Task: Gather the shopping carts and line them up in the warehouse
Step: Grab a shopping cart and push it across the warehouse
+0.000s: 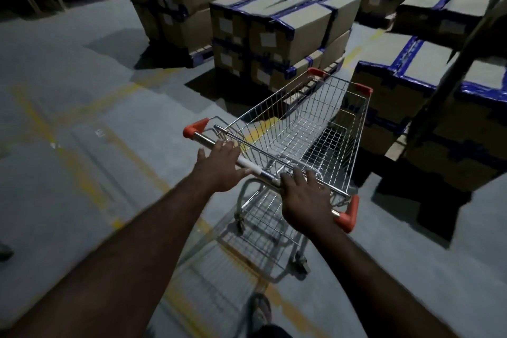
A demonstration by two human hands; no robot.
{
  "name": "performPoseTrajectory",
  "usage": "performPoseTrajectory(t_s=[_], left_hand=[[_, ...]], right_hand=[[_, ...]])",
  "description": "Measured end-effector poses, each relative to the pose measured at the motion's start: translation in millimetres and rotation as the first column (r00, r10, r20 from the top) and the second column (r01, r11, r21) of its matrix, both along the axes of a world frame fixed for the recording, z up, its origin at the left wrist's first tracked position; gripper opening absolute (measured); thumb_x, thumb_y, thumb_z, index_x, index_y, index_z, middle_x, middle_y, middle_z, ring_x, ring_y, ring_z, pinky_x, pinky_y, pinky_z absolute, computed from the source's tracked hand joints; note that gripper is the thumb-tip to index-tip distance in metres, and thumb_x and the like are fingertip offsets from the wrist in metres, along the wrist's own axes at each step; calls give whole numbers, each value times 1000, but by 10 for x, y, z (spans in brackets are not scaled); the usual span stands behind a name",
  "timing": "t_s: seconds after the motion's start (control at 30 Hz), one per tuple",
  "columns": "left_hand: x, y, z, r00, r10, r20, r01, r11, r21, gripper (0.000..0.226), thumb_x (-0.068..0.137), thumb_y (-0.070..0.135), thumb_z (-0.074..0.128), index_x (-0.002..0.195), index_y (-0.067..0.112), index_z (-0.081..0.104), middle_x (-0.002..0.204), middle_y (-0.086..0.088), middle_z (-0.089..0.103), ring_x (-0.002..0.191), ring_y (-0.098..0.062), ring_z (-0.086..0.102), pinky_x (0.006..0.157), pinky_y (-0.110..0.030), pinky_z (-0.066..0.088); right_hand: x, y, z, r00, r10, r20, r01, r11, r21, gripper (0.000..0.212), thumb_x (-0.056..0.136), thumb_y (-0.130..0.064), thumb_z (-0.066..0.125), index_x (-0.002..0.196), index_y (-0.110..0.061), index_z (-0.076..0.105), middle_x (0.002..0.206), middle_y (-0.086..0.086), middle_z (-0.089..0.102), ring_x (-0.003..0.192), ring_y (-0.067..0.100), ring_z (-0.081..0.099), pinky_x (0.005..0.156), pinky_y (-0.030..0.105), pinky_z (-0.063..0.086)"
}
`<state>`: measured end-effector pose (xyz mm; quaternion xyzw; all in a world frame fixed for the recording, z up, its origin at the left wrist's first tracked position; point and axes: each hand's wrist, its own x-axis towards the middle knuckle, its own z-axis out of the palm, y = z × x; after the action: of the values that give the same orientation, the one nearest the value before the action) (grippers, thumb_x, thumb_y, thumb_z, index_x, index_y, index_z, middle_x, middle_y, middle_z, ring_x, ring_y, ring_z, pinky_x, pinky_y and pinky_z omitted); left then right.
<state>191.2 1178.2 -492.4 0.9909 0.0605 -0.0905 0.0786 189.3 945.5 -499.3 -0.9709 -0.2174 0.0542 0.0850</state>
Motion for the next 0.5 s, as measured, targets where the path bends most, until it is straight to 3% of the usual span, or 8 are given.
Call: performPoseTrajectory(t_s=[0.2,0.27,0.33,0.4,0.43,0.5], left_hand=[[435,542,-24,1000,1,-4,-1,999,52,80,95,69,27,157,24,6,167,1,-6,152,-22,-12,117,-64,3],[527,628,-77,1000,4,-6,-3,998,70,87,93,71,29,158,21,-1,166,-1,-10,151,-24,-15,118,-63,2],[644,717,-103,1000,24,6,-24,997,74,93,91,73,31,157,19,-7,166,-3,-14,150,-25,-19,118,-63,3],[805,860,-95,998,47,53,-49,997,57,94,90,75,29,157,17,-3,166,-3,-11,150,-26,-19,118,-64,7],[887,929,-88,996,43,75,-47,998,52,94,88,78,25,157,17,3,166,-3,-5,151,-26,-15,117,-65,9],[1052,1039,-67,995,0,100,-8,997,83,102,79,87,13,152,17,19,162,-5,13,151,-28,-1,115,-65,10]], right_hand=[[444,614,-34,1000,-5,-10,5,1000,-16,50,104,-32,30,152,-29,18,167,8,0,152,34,-6,112,70,1],[560,739,-97,999,14,39,-13,1000,-26,57,103,-30,34,155,-29,11,166,7,-5,152,34,-9,112,70,-1],[730,841,-111,996,52,77,-51,999,-14,60,102,-28,38,155,-29,12,166,6,2,152,36,1,112,69,10],[941,970,-98,992,88,90,-90,996,9,55,101,-30,40,152,-29,18,158,7,31,139,35,36,102,60,38],[1031,1024,-93,992,89,89,-93,995,44,47,102,-33,40,146,-30,25,142,6,50,118,30,54,89,49,50],[1167,1099,-57,997,49,63,-55,993,102,28,102,-40,41,127,-30,38,105,-1,62,78,18,59,66,35,53]])
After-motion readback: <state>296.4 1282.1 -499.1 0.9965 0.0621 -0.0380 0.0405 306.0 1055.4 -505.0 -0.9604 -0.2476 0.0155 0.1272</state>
